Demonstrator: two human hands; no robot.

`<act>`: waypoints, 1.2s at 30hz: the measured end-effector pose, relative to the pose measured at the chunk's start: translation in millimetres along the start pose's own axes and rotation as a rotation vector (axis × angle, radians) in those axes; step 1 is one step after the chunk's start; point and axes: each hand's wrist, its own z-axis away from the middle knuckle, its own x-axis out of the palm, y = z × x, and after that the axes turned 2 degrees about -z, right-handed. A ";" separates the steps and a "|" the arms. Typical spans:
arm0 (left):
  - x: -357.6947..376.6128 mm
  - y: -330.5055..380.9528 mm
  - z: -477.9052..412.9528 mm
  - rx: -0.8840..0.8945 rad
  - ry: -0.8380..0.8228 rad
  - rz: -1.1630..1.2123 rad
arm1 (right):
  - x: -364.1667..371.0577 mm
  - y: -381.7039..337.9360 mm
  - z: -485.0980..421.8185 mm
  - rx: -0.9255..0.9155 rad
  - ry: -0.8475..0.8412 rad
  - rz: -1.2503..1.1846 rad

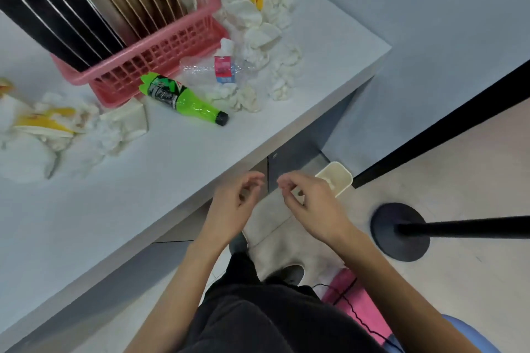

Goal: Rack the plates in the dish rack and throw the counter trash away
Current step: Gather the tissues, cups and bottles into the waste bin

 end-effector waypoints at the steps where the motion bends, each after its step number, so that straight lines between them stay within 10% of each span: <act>1: -5.2 -1.2 3.6 -0.009 0.019 0.013 | 3.5 -6.1 -2.8 -0.022 -0.009 0.002; 16: -225.5 -105.0 86.9 -0.156 0.334 0.067 | 171.3 -160.2 -106.0 -0.309 -0.389 0.103; 36: -424.8 -210.2 29.5 -0.152 0.585 -0.136 | 285.7 -280.8 -229.3 -0.472 -0.273 0.142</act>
